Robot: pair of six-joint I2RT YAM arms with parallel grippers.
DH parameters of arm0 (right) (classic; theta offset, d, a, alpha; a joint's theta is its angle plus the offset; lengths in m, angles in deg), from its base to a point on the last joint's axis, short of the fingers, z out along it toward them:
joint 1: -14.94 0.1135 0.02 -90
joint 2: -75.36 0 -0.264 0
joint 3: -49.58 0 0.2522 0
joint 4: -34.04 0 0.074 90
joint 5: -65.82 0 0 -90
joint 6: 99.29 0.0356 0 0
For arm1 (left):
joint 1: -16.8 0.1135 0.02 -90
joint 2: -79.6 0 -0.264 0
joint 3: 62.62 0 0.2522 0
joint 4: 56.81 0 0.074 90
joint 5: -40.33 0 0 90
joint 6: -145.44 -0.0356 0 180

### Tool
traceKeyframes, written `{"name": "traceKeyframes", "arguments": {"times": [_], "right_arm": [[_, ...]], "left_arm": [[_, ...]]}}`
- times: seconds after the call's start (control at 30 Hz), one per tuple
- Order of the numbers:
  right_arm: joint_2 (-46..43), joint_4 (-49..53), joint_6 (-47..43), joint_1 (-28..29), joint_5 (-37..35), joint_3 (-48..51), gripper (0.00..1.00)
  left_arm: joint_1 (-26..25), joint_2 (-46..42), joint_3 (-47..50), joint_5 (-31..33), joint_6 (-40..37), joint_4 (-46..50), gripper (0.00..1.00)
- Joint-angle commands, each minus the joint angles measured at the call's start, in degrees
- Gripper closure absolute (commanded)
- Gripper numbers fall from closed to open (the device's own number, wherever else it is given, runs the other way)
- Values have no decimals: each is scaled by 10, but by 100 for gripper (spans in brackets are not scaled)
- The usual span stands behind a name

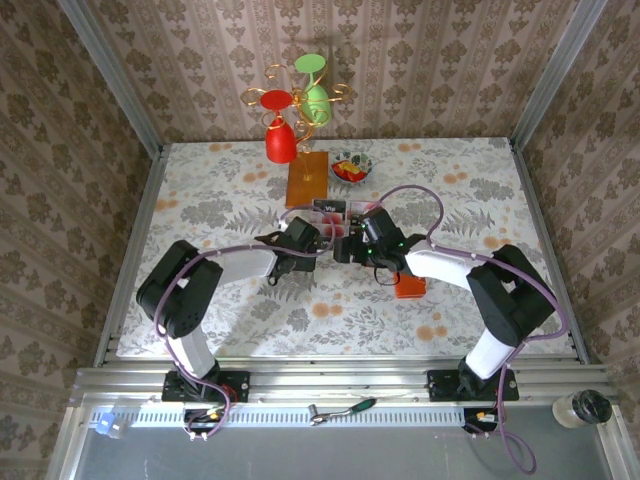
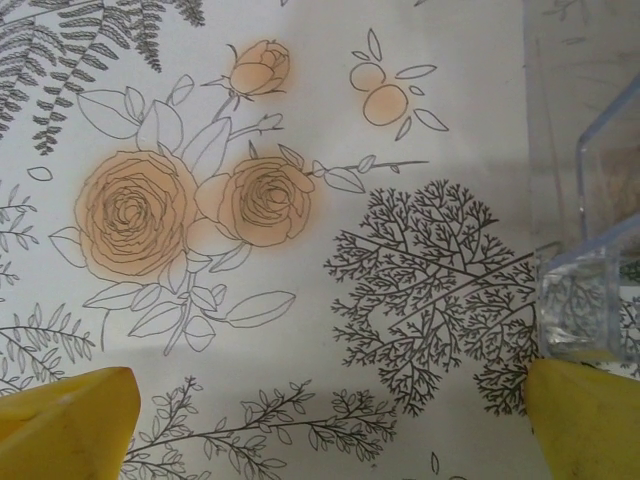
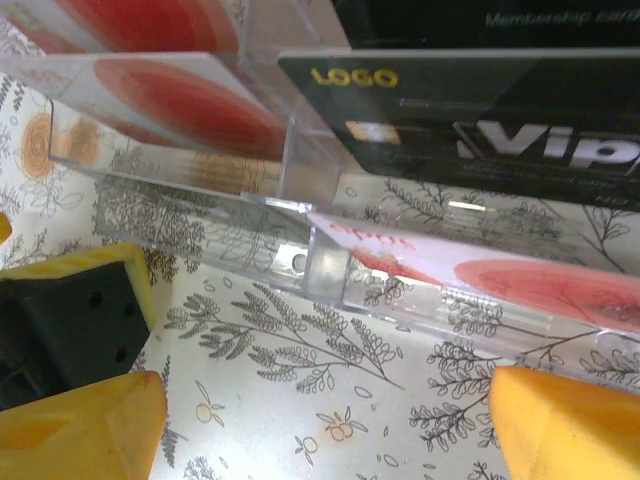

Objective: Put the credit cards into the card holder

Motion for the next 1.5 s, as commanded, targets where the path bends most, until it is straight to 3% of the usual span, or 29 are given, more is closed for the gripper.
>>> {"name": "traceKeyframes", "arguments": {"times": [0.0,0.23,0.47,0.57,0.73,0.87,1.03,1.47], "right_arm": [[-36,22,-12,0,28,20,15],[-144,63,-11,0,41,72,12],[-306,167,-11,-10,-30,131,10],[-358,210,15,-56,-21,168,16],[-413,239,43,-188,53,235,31],[-428,240,47,-258,87,267,44],[-414,210,64,-290,124,288,52],[-331,115,85,-307,163,299,58]], "left_arm": [[1,-36,13,-8,-10,2,0],[4,-136,51,-16,-6,23,0],[9,-267,84,-26,16,58,0],[9,-315,93,-48,28,67,0],[2,-360,107,-88,55,64,0],[-20,-362,103,-92,64,58,0],[-46,-340,95,-88,68,46,0],[-82,-275,65,-95,69,25,0]]}}
